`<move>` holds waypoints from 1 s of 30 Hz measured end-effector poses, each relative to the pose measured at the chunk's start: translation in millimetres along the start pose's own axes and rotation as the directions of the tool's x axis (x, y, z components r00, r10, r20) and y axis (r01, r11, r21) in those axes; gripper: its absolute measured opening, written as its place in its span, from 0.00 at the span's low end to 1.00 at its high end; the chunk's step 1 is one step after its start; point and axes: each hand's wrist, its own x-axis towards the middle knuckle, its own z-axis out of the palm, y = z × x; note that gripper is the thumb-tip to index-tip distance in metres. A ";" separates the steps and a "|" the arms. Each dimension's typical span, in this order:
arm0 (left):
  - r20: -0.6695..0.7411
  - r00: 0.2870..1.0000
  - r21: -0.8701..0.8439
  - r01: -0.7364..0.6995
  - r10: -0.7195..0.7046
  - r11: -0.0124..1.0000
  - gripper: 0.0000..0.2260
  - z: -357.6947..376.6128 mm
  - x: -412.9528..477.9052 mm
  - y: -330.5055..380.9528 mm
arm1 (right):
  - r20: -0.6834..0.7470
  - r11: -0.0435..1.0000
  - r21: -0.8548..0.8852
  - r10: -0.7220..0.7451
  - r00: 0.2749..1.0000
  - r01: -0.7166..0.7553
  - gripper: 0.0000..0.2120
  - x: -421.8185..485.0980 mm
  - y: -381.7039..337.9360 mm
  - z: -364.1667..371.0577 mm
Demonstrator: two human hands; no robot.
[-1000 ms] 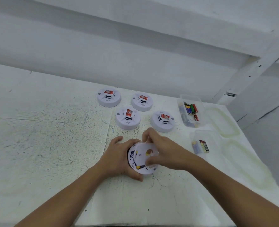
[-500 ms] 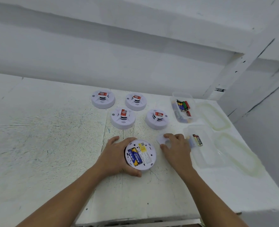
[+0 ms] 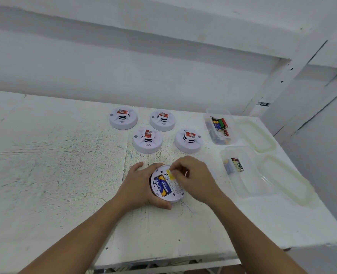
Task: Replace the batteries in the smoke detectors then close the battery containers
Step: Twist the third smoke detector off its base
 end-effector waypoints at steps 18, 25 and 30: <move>-0.042 0.999 0.000 -0.030 0.030 1.000 0.42 3.7 2.1 -4.8 | 0.256 0.963 -0.200 -0.125 0.959 0.179 0.03 13.8 -18.6 17.2; -0.031 0.999 -0.012 -0.029 0.028 1.000 0.36 4.7 3.5 -5.8 | 0.300 0.976 -0.119 -0.140 0.943 0.183 0.02 14.2 -17.8 13.8; -0.026 0.999 -0.004 -0.041 0.041 0.999 0.39 4.4 2.6 -6.2 | 0.254 0.993 0.006 -0.116 0.960 0.118 0.05 4.7 -12.1 4.1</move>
